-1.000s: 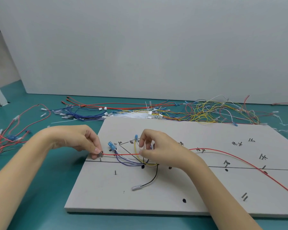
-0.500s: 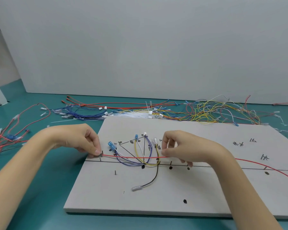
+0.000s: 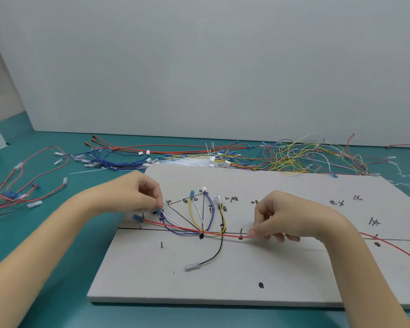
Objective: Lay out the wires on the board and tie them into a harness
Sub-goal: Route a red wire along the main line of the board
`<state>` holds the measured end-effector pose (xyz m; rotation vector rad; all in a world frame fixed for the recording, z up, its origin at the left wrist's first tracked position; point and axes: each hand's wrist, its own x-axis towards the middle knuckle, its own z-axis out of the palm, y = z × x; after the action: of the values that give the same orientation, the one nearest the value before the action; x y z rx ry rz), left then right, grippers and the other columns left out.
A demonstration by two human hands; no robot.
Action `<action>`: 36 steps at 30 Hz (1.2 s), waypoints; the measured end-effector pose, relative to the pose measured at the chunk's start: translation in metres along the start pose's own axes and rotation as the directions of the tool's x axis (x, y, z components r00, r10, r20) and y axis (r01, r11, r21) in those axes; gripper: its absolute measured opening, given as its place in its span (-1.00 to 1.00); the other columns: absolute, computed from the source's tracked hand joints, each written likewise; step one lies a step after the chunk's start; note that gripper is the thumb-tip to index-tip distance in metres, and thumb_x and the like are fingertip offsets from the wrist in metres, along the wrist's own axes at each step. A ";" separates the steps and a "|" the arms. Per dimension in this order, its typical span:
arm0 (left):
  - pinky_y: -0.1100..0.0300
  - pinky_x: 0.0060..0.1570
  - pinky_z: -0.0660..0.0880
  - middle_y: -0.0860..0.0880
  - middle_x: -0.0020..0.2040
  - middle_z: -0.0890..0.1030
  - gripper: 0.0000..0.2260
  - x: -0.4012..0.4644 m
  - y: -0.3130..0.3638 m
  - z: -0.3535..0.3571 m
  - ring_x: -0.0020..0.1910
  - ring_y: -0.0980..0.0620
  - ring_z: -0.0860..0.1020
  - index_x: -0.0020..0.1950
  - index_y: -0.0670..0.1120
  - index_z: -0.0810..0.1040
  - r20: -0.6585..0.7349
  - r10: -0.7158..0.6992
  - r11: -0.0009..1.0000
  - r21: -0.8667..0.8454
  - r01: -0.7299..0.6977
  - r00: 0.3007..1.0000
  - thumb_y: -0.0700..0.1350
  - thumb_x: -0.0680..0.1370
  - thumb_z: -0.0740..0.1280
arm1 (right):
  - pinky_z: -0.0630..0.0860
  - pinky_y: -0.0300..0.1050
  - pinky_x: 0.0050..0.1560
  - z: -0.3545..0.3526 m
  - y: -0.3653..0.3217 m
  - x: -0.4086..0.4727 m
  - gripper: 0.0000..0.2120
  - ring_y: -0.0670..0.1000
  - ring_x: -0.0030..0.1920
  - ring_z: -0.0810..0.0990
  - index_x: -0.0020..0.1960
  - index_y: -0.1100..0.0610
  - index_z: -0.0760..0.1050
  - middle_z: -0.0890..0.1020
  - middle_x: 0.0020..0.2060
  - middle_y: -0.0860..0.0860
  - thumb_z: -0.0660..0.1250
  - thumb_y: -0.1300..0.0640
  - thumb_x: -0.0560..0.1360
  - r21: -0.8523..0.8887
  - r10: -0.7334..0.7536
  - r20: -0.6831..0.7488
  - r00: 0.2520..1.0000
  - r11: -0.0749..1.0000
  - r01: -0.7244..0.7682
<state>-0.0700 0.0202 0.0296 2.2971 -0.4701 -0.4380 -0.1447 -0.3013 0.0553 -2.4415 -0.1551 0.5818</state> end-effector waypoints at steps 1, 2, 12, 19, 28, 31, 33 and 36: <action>0.30 -0.35 0.39 0.00 -0.35 0.62 -0.77 0.000 0.003 0.002 -0.40 0.13 0.45 -0.26 -0.02 0.68 -0.021 0.010 1.000 0.000 -0.010 1.000 -0.30 0.46 0.33 | 0.30 -0.26 -0.54 0.000 0.001 0.000 -0.79 0.02 -0.44 0.45 -0.28 0.16 0.56 0.60 -0.40 0.04 0.51 0.06 0.38 -0.012 0.008 -0.020 1.000 1.000 -0.009; 0.32 -0.36 0.39 0.04 -0.37 0.63 -0.78 -0.001 0.006 0.004 -0.42 0.16 0.45 -0.27 0.00 0.69 -0.034 0.020 1.000 0.010 -0.020 0.999 -0.27 0.46 0.35 | 0.30 -0.26 -0.54 0.001 0.001 0.000 -0.80 0.01 -0.47 0.45 -0.29 0.15 0.54 0.59 -0.41 0.03 0.51 0.08 0.38 -0.019 0.015 -0.044 0.999 1.000 -0.016; 0.15 0.04 0.49 0.21 -0.19 0.65 -0.96 -0.005 0.029 0.034 -0.05 0.15 0.53 -0.23 0.18 0.70 -0.090 0.133 0.984 0.127 -0.121 0.987 0.03 0.40 0.52 | 0.32 -0.18 -0.48 0.000 0.011 0.005 -0.79 0.08 -0.37 0.46 -0.16 0.12 0.48 0.60 -0.30 0.12 0.50 0.07 0.39 -0.002 0.154 -0.081 0.985 0.988 -0.154; 0.13 0.02 0.42 0.16 -0.21 0.61 -0.98 -0.001 0.040 0.072 -0.05 0.15 0.46 -0.18 0.15 0.70 -0.219 0.335 0.940 0.143 -0.310 0.916 0.04 0.45 0.48 | 0.26 -0.35 -0.57 -0.004 0.018 0.000 -0.74 -0.10 -0.56 0.40 -0.17 0.05 0.48 0.54 -0.49 -0.13 0.48 -0.08 0.39 -0.061 0.237 -0.079 0.968 0.968 -0.242; 0.31 -0.05 0.40 0.17 -0.16 0.55 -0.93 0.005 0.055 0.104 -0.12 0.21 0.43 -0.05 0.07 0.61 -0.129 0.513 0.823 0.356 -0.443 0.849 0.02 0.56 0.35 | 0.32 -0.33 -0.43 -0.009 0.034 -0.007 -0.90 -0.06 -0.41 0.43 -0.18 0.10 0.58 0.60 -0.39 -0.01 0.38 0.20 0.51 0.120 0.042 0.006 0.999 0.992 -0.042; 0.38 -0.16 0.39 0.20 -0.22 0.54 -0.97 0.007 0.058 0.104 -0.17 0.20 0.47 -0.11 0.05 0.59 -0.128 0.462 0.869 0.265 -0.418 0.878 -0.05 0.53 0.39 | 0.33 -0.32 -0.43 -0.008 0.038 -0.006 -0.98 -0.04 -0.39 0.43 -0.10 0.12 0.59 0.59 -0.41 -0.03 0.40 0.21 0.50 0.155 0.026 -0.020 0.999 0.988 -0.022; 0.42 -0.22 0.38 0.19 -0.23 0.56 -0.98 0.009 0.058 0.105 -0.20 0.21 0.49 -0.12 0.03 0.61 -0.129 0.438 0.887 0.224 -0.404 0.890 -0.07 0.52 0.41 | 0.33 -0.33 -0.45 -0.005 0.037 -0.003 -0.95 -0.06 -0.45 0.43 -0.08 0.11 0.59 0.57 -0.46 -0.06 0.41 0.23 0.49 0.137 -0.003 -0.051 0.999 0.990 0.010; 0.42 -0.22 0.38 0.17 -0.21 0.58 -0.96 0.010 0.056 0.107 -0.22 0.21 0.51 -0.12 0.04 0.64 -0.126 0.425 0.892 0.228 -0.391 0.896 -0.06 0.52 0.40 | 0.39 -0.23 -0.37 0.000 0.035 -0.002 -0.88 -0.12 -0.48 0.45 -0.20 0.03 0.60 0.58 -0.47 -0.09 0.39 0.22 0.47 -0.013 -0.026 -0.119 0.993 1.000 0.025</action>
<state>-0.1199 -0.0849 -0.0030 2.3112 -0.9216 0.0210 -0.1472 -0.3301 0.0349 -2.4742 -0.1408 0.4238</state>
